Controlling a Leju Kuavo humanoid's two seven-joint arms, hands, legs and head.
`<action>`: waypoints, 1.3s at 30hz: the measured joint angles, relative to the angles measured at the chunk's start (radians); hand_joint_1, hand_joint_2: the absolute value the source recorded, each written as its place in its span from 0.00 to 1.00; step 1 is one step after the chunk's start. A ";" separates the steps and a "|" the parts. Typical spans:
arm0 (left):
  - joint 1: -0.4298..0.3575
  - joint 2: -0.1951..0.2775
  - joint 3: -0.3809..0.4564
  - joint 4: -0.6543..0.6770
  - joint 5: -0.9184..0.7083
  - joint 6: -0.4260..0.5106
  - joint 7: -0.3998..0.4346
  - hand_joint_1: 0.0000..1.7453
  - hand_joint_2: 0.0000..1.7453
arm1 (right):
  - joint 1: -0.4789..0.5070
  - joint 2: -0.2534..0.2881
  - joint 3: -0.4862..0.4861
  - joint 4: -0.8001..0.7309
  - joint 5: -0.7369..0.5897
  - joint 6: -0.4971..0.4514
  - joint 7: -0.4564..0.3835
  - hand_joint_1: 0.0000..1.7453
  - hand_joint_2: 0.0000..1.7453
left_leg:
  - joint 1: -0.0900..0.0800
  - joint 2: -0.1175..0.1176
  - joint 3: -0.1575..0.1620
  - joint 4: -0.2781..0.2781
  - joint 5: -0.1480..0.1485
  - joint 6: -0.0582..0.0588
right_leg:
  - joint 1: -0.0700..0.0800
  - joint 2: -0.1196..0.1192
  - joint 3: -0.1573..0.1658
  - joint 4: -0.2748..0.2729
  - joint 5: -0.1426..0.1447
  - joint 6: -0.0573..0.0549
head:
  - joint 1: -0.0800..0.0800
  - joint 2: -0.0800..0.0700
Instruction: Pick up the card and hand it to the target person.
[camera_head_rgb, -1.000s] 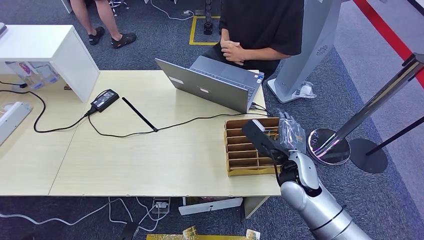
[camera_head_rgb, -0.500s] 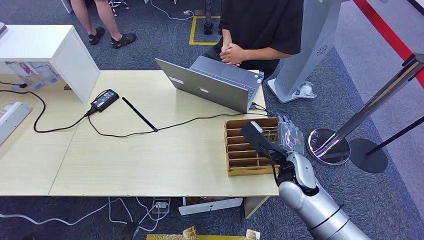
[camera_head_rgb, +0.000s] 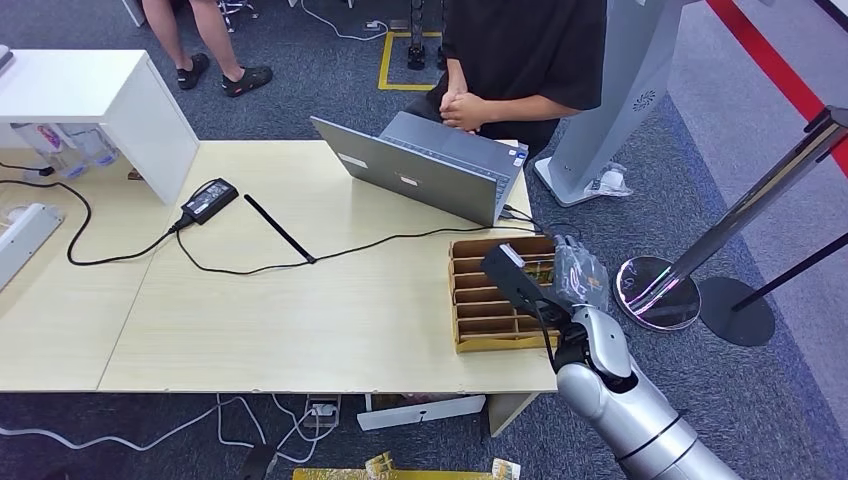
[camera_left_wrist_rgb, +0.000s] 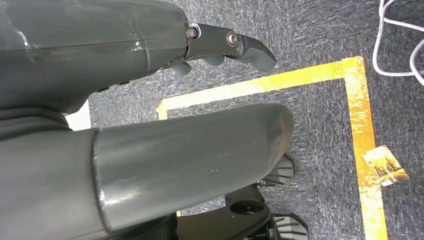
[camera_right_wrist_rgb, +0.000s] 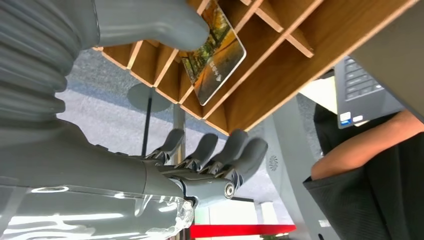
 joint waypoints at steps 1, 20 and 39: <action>0.000 0.000 0.000 0.000 0.000 0.000 -0.001 0.00 0.00 | 0.000 -0.001 0.001 0.000 0.004 0.006 0.005 0.39 1.00 | 0.000 0.000 0.000 0.000 0.000 0.000 | 0.000 0.000 0.000 0.000 0.000 0.000 | 0.000 0.000; 0.001 0.000 0.000 0.000 -0.001 -0.002 -0.001 0.00 0.00 | -0.001 -0.031 0.011 -0.001 0.040 0.071 0.045 0.63 1.00 | 0.000 0.000 0.000 0.001 0.000 0.000 | 0.000 0.000 0.000 0.000 0.000 0.000 | 0.000 0.000; 0.000 0.000 0.000 0.000 -0.003 -0.004 0.002 0.00 0.00 | 0.002 -0.031 0.027 0.004 0.056 0.096 0.034 0.86 1.00 | 0.000 0.000 0.000 0.001 0.000 0.000 | 0.000 0.000 0.000 0.000 0.000 0.000 | 0.000 0.000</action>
